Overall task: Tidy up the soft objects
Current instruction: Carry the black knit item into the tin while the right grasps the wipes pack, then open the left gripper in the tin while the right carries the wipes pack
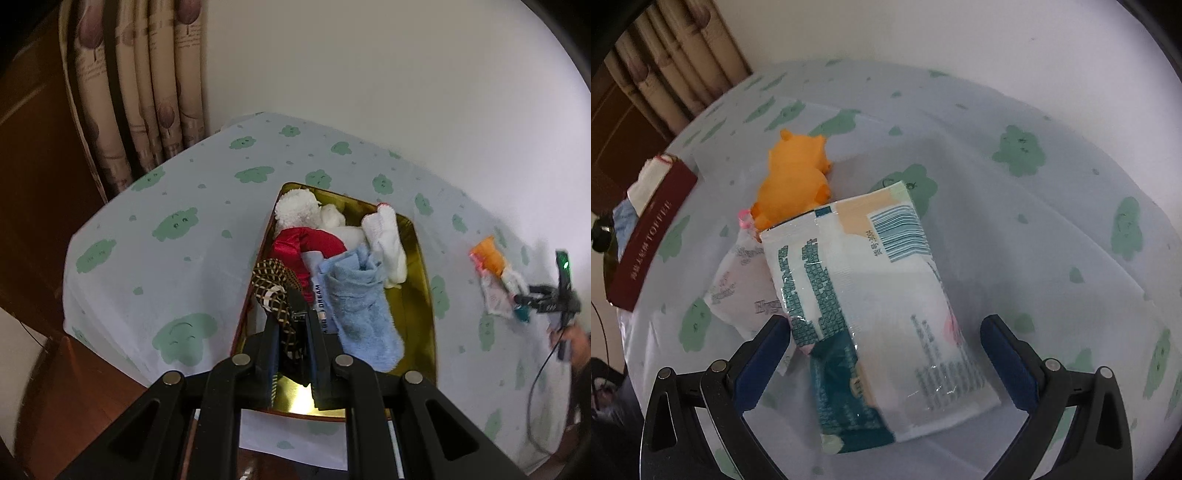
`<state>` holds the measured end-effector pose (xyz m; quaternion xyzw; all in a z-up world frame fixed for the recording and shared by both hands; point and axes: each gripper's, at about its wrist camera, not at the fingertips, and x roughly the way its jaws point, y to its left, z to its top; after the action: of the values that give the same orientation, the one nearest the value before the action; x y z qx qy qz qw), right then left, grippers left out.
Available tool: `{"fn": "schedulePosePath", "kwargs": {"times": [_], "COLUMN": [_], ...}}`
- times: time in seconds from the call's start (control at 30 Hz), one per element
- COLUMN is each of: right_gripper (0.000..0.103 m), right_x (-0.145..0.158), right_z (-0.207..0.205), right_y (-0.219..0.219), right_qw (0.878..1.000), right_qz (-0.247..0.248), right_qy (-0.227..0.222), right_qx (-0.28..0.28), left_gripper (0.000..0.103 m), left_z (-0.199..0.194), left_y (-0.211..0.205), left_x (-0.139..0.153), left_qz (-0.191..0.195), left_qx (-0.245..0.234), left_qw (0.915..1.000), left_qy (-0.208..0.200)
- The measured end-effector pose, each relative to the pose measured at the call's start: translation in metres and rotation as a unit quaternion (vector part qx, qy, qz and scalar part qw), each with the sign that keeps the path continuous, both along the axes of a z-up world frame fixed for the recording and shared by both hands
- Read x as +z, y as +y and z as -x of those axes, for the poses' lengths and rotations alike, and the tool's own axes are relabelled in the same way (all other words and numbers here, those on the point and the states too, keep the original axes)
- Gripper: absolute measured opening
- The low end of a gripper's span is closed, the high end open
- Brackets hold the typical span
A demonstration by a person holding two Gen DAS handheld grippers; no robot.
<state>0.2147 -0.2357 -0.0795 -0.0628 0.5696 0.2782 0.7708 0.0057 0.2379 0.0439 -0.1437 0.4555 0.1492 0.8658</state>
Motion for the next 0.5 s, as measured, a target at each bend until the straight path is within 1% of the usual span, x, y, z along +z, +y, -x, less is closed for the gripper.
{"fn": "schedulePosePath", "kwargs": {"times": [0.07, 0.1, 0.13, 0.17, 0.2, 0.33, 0.4, 0.5], "right_gripper": [0.097, 0.093, 0.086, 0.083, 0.081, 0.078, 0.078, 0.078], "right_x": [-0.002, -0.002, 0.000, 0.001, 0.003, 0.005, 0.007, 0.014], "right_z": [0.002, 0.004, 0.005, 0.006, 0.007, 0.017, 0.022, 0.033], "right_y": [0.006, 0.007, 0.005, 0.002, -0.002, -0.016, -0.024, -0.037], "right_qw": [1.000, 1.000, 1.000, 1.000, 1.000, 1.000, 0.999, 0.998], "right_qz": [0.017, 0.023, 0.022, 0.013, 0.008, 0.011, 0.005, -0.003], "right_qy": [-0.006, -0.009, -0.011, -0.019, -0.018, -0.024, -0.026, -0.036], "right_qx": [0.016, 0.020, 0.018, 0.016, 0.009, -0.017, -0.031, -0.054], "left_gripper": [0.013, 0.013, 0.013, 0.013, 0.013, 0.014, 0.017, 0.017], "left_z": [-0.002, -0.003, -0.004, -0.004, -0.005, -0.007, -0.010, -0.013], "left_y": [0.000, 0.000, -0.001, -0.002, -0.003, -0.016, -0.026, -0.039], "left_x": [-0.003, -0.005, -0.006, -0.008, -0.009, -0.012, -0.016, -0.025], "left_qz": [-0.007, -0.010, -0.018, -0.031, -0.043, -0.095, -0.129, -0.184], "left_qx": [-0.004, -0.005, -0.005, -0.005, -0.008, -0.021, -0.037, -0.055], "left_qw": [0.9999, 0.9998, 0.9996, 0.9991, 0.9985, 0.9943, 0.9895, 0.9782], "left_qy": [0.009, 0.014, 0.021, 0.028, 0.033, 0.043, 0.054, 0.080]}}
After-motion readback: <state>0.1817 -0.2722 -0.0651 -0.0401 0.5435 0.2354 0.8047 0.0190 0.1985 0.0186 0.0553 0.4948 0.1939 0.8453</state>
